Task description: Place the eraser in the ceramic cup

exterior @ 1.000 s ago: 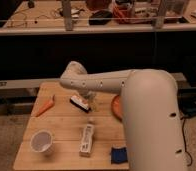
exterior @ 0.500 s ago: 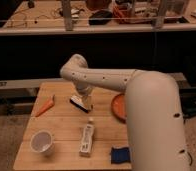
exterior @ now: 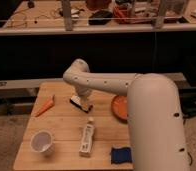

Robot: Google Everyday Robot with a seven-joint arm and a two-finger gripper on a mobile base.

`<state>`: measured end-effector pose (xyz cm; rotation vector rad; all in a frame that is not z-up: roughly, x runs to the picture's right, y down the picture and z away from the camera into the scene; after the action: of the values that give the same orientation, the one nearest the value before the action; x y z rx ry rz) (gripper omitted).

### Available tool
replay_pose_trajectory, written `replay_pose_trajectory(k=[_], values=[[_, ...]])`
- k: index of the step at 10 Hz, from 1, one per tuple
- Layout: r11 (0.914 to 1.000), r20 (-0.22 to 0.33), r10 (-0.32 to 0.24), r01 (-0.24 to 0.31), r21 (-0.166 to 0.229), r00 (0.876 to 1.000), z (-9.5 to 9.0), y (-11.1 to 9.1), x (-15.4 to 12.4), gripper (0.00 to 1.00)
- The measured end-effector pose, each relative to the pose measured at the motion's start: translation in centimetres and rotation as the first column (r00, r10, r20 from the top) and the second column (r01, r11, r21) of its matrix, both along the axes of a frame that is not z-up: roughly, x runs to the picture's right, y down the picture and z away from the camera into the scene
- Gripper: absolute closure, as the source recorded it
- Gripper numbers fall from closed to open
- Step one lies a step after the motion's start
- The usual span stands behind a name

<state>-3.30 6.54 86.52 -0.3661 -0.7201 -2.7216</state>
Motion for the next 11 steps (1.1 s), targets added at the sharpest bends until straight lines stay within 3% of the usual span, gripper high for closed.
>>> replay_pose_trajectory(k=[4,11], values=[[0.9937,0.030,0.112,-0.112,-0.001,0.993,2.0,-0.1,-0.7,0.20],[0.9898,0.047,0.140,-0.139,-0.029,0.989,5.1,1.9,-2.1,0.20]])
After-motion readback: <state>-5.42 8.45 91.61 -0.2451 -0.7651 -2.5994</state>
